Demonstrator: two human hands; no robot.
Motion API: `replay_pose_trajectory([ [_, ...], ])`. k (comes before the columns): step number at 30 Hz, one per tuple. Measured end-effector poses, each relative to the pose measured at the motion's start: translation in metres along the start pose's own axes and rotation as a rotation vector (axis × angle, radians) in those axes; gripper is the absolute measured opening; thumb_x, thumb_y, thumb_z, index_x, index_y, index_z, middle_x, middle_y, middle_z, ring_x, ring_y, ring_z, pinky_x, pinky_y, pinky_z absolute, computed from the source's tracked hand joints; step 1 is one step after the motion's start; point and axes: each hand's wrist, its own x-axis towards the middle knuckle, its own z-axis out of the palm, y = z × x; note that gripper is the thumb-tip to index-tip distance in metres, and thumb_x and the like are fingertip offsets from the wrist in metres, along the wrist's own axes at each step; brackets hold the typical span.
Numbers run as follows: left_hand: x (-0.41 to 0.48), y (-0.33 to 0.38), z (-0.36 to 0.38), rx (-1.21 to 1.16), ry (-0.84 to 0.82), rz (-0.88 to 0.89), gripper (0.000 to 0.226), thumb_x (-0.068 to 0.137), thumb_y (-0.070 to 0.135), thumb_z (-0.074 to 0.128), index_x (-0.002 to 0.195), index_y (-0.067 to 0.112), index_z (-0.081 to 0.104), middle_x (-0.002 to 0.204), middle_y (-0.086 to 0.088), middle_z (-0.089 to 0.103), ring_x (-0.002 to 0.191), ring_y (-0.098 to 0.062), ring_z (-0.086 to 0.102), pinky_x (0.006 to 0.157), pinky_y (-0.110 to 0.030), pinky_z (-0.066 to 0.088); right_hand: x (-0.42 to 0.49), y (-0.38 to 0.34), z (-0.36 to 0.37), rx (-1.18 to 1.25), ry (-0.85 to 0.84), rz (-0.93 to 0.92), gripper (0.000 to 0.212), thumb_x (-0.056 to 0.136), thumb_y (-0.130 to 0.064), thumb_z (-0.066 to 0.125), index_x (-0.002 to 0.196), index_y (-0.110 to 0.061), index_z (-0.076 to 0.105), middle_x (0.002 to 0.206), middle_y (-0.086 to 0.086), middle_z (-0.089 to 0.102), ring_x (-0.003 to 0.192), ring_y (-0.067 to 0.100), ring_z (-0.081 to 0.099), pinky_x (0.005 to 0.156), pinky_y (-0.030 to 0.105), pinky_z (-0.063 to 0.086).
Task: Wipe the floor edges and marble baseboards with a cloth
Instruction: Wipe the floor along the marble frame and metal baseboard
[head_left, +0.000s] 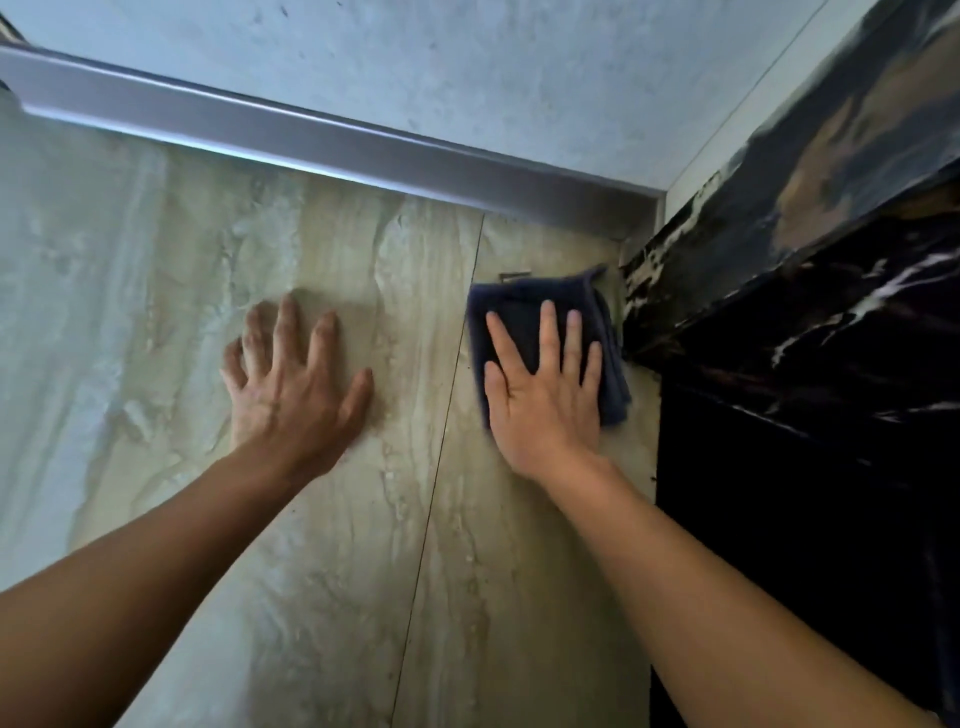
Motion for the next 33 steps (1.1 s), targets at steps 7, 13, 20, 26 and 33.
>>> replay_pose_trajectory([
  [7, -0.001, -0.002, 0.011, 0.008, 0.065, -0.035, 0.072, 0.094, 0.061, 0.034, 0.154, 0.022, 0.024, 0.167, -0.012, 0.008, 0.153, -0.037, 0.000, 0.120, -0.056, 0.007, -0.022, 0.000, 0.006, -0.067, -0.069, -0.047, 0.055, 0.099, -0.055, 0.013, 0.150, -0.053, -0.007, 0.166, 0.005, -0.014, 0.151, 0.030, -0.018, 0.121, 0.054, -0.010],
  [13, -0.001, -0.001, 0.010, -0.019, 0.061, -0.040, 0.073, 0.092, 0.063, 0.031, 0.154, 0.025, 0.026, 0.168, -0.010, 0.009, 0.154, -0.037, 0.002, 0.120, -0.058, 0.007, 0.112, -0.006, -0.030, 0.065, -0.128, 0.167, 0.054, 0.100, -0.052, 0.024, 0.152, -0.050, 0.008, 0.166, 0.007, -0.009, 0.152, 0.033, -0.012, 0.120, 0.056, -0.008],
  [20, -0.001, -0.009, 0.010, -0.032, 0.083, -0.056, 0.081, 0.088, 0.069, 0.030, 0.156, 0.025, 0.025, 0.167, -0.009, 0.012, 0.153, -0.040, 0.001, 0.121, -0.060, 0.006, -0.039, 0.026, 0.007, -0.083, -0.008, -0.077, 0.054, 0.099, -0.057, 0.010, 0.152, -0.052, 0.000, 0.167, 0.002, -0.005, 0.153, 0.024, -0.009, 0.123, 0.053, 0.006],
  [26, 0.000, -0.006, 0.012, -0.144, 0.083, -0.178, 0.106, 0.081, 0.076, 0.036, 0.157, 0.005, 0.021, 0.167, -0.018, 0.005, 0.151, -0.049, -0.003, 0.119, -0.066, 0.002, -0.018, 0.009, 0.000, -0.135, -0.097, -0.129, 0.051, 0.095, -0.062, -0.006, 0.145, -0.059, -0.016, 0.163, -0.005, -0.024, 0.150, 0.022, -0.023, 0.122, 0.054, 0.000],
  [33, 0.003, -0.006, 0.011, -0.284, 0.145, -0.287, 0.107, 0.078, 0.071, 0.047, 0.150, -0.007, 0.034, 0.163, -0.026, 0.019, 0.147, -0.057, 0.008, 0.115, -0.070, 0.013, 0.175, -0.221, 0.006, -0.324, -0.058, -0.884, 0.054, 0.097, -0.055, 0.009, 0.150, -0.054, -0.003, 0.167, 0.000, -0.010, 0.153, 0.030, -0.007, 0.121, 0.052, -0.001],
])
